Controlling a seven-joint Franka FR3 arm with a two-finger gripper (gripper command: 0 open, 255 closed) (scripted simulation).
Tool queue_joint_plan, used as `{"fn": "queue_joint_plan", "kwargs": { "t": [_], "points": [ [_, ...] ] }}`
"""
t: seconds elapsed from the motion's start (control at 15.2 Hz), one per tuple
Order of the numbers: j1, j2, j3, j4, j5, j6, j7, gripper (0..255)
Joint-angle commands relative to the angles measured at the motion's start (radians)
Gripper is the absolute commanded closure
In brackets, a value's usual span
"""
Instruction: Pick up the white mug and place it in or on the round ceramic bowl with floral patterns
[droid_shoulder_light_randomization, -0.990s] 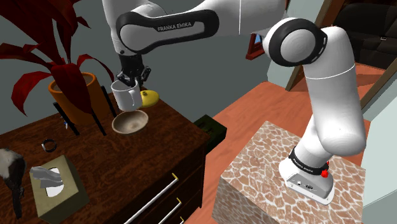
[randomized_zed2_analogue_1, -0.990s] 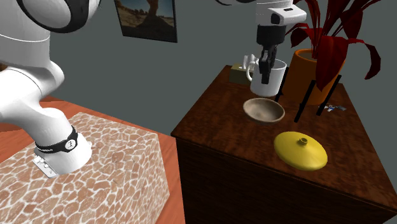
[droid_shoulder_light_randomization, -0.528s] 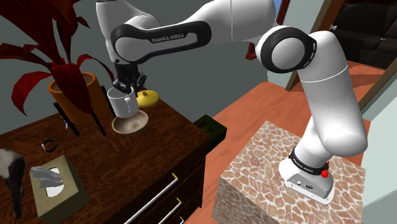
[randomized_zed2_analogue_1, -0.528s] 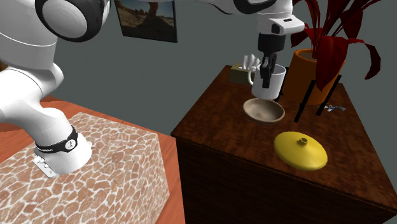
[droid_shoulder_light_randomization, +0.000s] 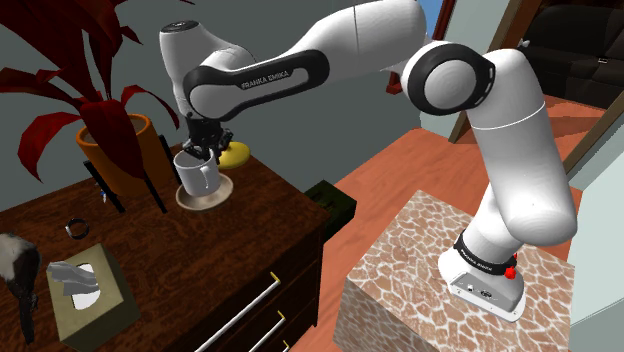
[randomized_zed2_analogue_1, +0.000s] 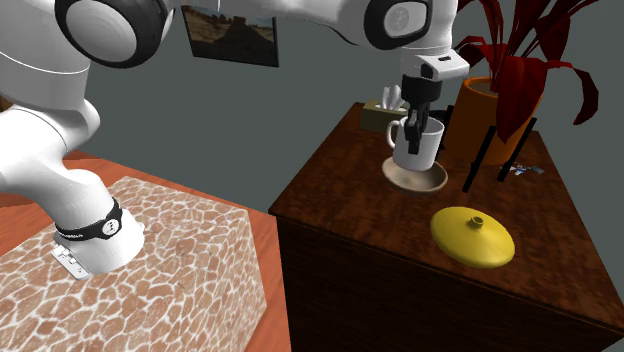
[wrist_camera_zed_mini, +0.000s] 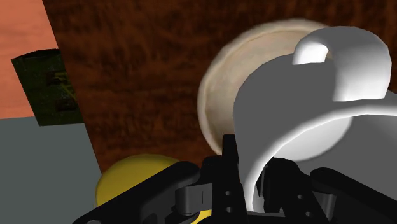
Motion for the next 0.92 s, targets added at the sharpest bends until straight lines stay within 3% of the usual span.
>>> {"fn": "queue_joint_plan", "kwargs": {
  "t": [0.0,0.66,0.73,0.86],
  "points": [
    [-0.005,-0.001,-0.001,-0.031,-0.002,0.030,0.003,255],
    [-0.006,0.004,-0.003,-0.050,-0.005,0.055,0.007,255],
    [-0.006,0.004,-0.003,-0.050,-0.005,0.054,0.007,0],
    [-0.006,0.004,-0.003,-0.050,-0.005,0.054,0.007,0]
  ]
}}
